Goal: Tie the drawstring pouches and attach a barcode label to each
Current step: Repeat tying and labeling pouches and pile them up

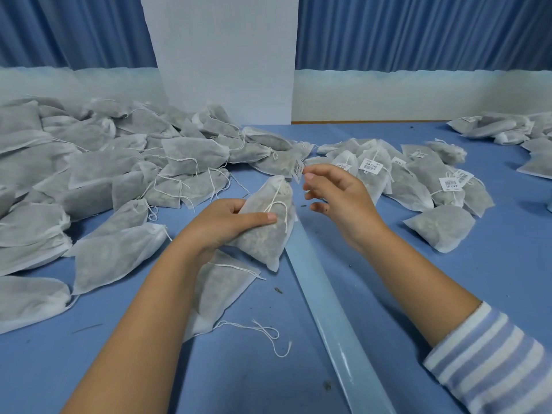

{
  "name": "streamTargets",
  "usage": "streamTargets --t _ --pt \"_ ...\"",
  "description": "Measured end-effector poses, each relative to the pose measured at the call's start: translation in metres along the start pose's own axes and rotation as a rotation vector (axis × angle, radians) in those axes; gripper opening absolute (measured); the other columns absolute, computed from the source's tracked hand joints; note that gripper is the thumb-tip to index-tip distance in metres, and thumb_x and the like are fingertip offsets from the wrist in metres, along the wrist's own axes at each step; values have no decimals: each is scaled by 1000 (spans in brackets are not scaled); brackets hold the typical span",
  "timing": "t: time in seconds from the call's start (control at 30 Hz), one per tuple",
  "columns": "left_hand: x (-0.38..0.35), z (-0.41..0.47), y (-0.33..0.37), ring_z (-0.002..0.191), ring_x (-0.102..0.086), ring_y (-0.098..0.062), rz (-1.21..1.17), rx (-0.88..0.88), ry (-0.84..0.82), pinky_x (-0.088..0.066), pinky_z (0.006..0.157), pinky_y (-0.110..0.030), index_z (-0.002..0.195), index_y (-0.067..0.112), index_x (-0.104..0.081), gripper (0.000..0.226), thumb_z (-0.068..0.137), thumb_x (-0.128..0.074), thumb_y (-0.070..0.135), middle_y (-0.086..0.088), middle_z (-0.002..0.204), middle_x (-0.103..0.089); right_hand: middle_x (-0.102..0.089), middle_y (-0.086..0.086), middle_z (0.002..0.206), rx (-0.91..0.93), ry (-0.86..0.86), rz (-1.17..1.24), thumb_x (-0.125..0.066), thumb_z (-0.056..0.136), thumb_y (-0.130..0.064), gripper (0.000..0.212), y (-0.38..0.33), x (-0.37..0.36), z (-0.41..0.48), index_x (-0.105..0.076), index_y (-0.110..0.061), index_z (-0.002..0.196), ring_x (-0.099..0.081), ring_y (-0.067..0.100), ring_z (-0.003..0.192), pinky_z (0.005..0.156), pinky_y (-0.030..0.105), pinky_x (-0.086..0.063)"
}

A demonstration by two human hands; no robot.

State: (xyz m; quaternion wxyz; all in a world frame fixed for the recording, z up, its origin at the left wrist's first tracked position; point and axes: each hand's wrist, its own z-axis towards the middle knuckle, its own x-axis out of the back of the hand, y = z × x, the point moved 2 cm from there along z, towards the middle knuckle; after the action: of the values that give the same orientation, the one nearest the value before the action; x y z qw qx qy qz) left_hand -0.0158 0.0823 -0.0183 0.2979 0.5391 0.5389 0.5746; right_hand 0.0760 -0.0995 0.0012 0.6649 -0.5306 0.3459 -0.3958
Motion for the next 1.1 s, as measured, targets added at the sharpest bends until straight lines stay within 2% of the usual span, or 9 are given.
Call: streamTargets --t 0.17,0.27,0.37,0.47,0.57,0.73,0.83,0.93,1.1 --pt "1 0 -1 75 -70 -14 29 26 -22 -53 79 -34 90 16 -75 31 72 -84 40 2 82 -76 -62 -13 66 37 -89 -85 -70 87 -16 13 -2 -2 -1 -72 -23 77 -55 5 61 64 20 -47" --pt "1 0 -1 76 -69 -18 47 29 -18 -55 84 -39 91 13 -76 34 72 -84 39 -2 83 -75 -58 -5 62 -6 -181 -91 -68 88 -12 21 -1 -4 -2 -73 -23 71 -48 8 55 61 22 -44" --pt "1 0 0 76 -69 -17 63 30 -17 -54 79 -37 92 13 -76 37 69 -85 41 -3 83 -75 -53 2 64 -50 -206 -133 -66 86 -10 19 0 -6 -3 -72 -19 71 -45 11 56 59 23 -41" --pt "0 -2 1 73 -69 -15 78 22 -62 -53 76 -35 88 16 -76 40 62 -89 44 -5 84 -76 -56 -4 63 -66 -207 -287 -66 85 -12 14 2 -7 -5 -70 -17 72 -44 9 59 61 23 -39" --pt "-2 -4 1 72 -67 -15 119 17 -90 -51 73 -34 92 12 -75 55 52 -90 48 -10 89 -75 -57 0 68 -32 -195 -368 -68 86 -13 16 4 -8 -5 -68 -19 71 -43 5 57 57 16 -37" --pt "-2 -2 0 65 -66 -11 119 35 -134 -50 69 -30 77 22 -76 32 59 -92 42 3 74 -72 -56 -1 67 32 -200 -437 -71 85 -8 4 7 -9 -6 -71 -8 81 -44 8 63 59 12 -39" --pt "-2 -3 0 68 -66 -14 109 37 -146 -51 70 -32 84 16 -74 52 47 -91 49 1 75 -71 -47 -11 56 80 -199 -473 -75 82 -9 7 8 -9 -6 -69 -11 78 -40 8 60 59 15 -37" --pt "-3 -5 2 74 -65 -17 102 15 -151 -51 76 -37 92 12 -73 68 42 -88 56 -2 80 -70 -47 -9 59 129 -180 -476 -79 79 -12 12 8 -9 -6 -68 -15 76 -42 9 60 60 18 -38" --pt "-6 -7 4 74 -68 -13 67 -12 -142 -54 75 -35 84 20 -76 60 47 -80 67 1 81 -74 -50 -8 64 202 -142 -477 -81 76 -14 15 12 -9 -4 -69 -20 82 -44 7 60 61 17 -40"
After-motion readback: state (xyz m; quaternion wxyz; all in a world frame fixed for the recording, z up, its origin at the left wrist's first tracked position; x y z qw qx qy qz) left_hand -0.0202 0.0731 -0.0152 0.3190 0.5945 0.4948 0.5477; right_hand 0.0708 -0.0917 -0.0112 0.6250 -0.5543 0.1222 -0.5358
